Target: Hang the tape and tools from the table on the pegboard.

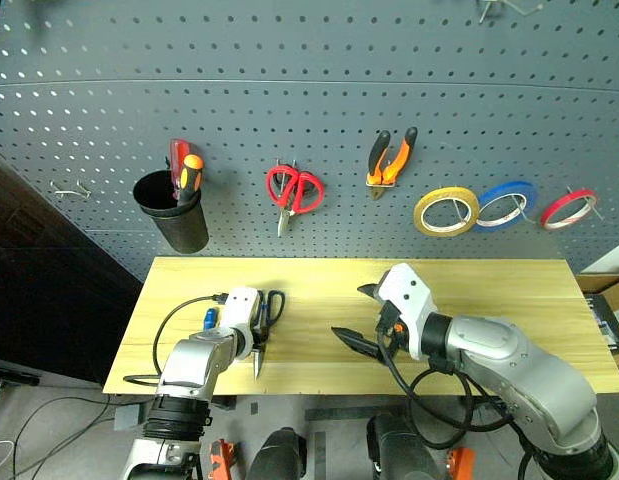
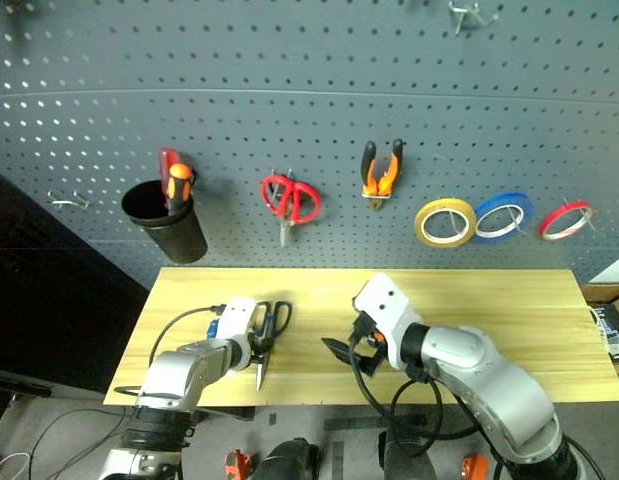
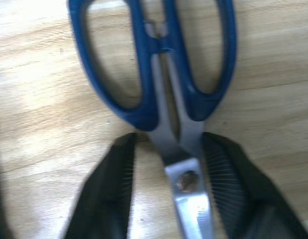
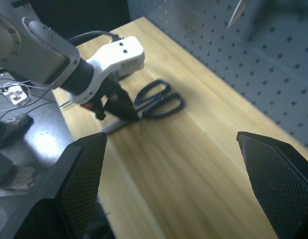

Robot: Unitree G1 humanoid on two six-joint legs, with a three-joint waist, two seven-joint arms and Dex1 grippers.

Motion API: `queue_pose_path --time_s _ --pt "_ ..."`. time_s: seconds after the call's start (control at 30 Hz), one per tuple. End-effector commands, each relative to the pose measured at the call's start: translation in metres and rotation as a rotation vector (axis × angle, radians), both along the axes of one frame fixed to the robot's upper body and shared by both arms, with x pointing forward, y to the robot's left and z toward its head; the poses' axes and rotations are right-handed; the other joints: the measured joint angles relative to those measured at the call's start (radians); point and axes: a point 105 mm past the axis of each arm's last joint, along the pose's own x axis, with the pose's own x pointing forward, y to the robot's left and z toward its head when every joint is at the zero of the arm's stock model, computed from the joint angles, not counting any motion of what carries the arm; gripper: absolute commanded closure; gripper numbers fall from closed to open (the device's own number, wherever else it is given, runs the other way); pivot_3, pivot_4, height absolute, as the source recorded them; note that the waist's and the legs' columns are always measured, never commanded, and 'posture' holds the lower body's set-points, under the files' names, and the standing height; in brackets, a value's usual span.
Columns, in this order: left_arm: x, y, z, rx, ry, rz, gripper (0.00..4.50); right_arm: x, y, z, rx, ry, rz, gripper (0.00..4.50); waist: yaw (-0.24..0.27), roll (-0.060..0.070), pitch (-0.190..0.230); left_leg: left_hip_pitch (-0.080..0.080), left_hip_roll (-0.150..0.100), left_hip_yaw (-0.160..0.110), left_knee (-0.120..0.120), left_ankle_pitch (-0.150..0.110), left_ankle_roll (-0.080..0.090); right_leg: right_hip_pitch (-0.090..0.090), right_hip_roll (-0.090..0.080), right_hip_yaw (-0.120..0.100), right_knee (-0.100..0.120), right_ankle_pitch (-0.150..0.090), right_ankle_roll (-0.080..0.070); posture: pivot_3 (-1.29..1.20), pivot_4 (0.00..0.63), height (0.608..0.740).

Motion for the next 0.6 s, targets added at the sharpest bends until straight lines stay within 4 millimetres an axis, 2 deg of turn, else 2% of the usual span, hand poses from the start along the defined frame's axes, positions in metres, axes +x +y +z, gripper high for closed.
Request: queue_pose_path --time_s 0.03,0.2,0.33,0.5,0.53,0.6 --pt "-0.008 -0.003 -0.014 0.002 0.035 -0.027 3.52 -0.006 -0.001 0.010 0.019 -0.038 -0.003 0.00 0.000 0.000 0.000 0.000 0.000 0.000 0.000 0.000 0.000 0.000 0.000 0.000 0.000 0.000 0.000 -0.12 0.233 0.740" --pt "-0.009 -0.005 -0.011 0.015 -0.043 -0.169 3.52 -0.002 -0.014 0.009 0.013 -0.078 -0.110 0.00 -0.001 0.000 0.000 0.000 0.000 0.000 0.000 0.000 0.000 0.000 0.000 0.000 0.000 0.000 0.000 -0.12 0.232 0.740" --pt "-0.014 -0.008 0.008 0.046 -0.197 -0.348 3.52 -0.005 -0.016 0.009 0.006 -0.135 -0.137 0.00 -0.009 0.000 0.000 0.000 0.001 0.000 -0.003 0.000 0.000 -0.001 0.000 0.000 -0.002 0.000 0.000 -0.12 0.232 0.740" --pt "-0.034 -0.012 0.028 0.025 -0.348 -0.500 3.52 -0.010 -0.015 0.014 0.019 -0.218 -0.121 0.00 -0.008 0.000 0.000 0.000 0.001 0.001 -0.010 0.000 -0.001 -0.003 -0.001 0.001 -0.006 0.000 0.000 -0.11 0.225 0.740" --pt "-0.038 -0.014 0.033 0.029 -0.378 -0.533 3.59 -0.013 -0.014 0.016 0.044 -0.211 -0.102 0.00 -0.007 0.000 0.000 0.000 0.002 0.001 -0.011 0.000 -0.001 -0.003 -0.001 0.001 -0.007 0.000 0.000 -0.10 0.224 0.740" --pt "-0.041 -0.020 0.048 0.031 -0.483 -0.594 4.07 -0.020 -0.013 0.027 0.114 -0.215 -0.062 0.00 -0.003 0.000 0.000 -0.001 0.002 0.000 -0.011 0.000 -0.001 -0.003 -0.001 0.001 -0.008 0.000 0.000 -0.10 0.221 0.740"
